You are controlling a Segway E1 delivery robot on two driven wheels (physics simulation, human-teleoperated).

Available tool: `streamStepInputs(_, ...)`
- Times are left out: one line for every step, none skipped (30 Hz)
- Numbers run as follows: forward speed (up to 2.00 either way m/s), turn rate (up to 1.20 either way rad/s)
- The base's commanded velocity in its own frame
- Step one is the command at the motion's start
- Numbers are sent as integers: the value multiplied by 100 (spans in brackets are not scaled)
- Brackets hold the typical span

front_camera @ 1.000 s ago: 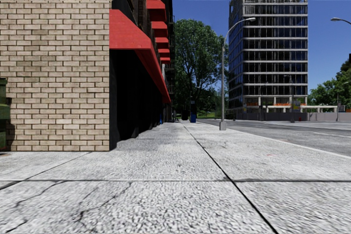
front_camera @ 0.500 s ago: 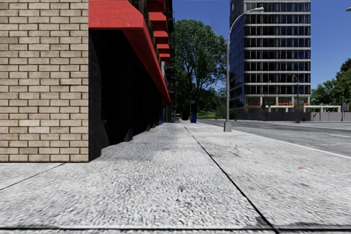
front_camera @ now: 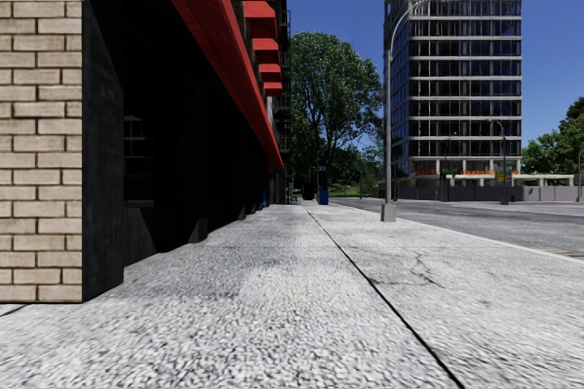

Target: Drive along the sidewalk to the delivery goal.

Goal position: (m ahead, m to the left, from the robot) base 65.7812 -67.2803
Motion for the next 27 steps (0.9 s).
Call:
streamStepInputs(200,0)
streamStepInputs(200,0)
streamStepInputs(200,0)
streamStepInputs(200,0)
streamStepInputs(200,0)
streamStepInputs(200,0)
streamStepInputs(200,0)
streamStepInputs(200,0)
streamStepInputs(200,0)
streamStepInputs(200,0)
streamStepInputs(200,0)
streamStepInputs(200,0)
streamStepInputs(200,0)
streamStepInputs(200,0)
streamStepInputs(200,0)
streamStepInputs(200,0)
streamStepInputs(200,0)
streamStepInputs(200,0)
streamStepInputs(200,0)
streamStepInputs(200,0)
streamStepInputs(200,0)
streamStepInputs(200,0)
streamStepInputs(200,0)
streamStepInputs(200,0)
streamStepInputs(200,0)
streamStepInputs(200,0)
streamStepInputs(200,0)
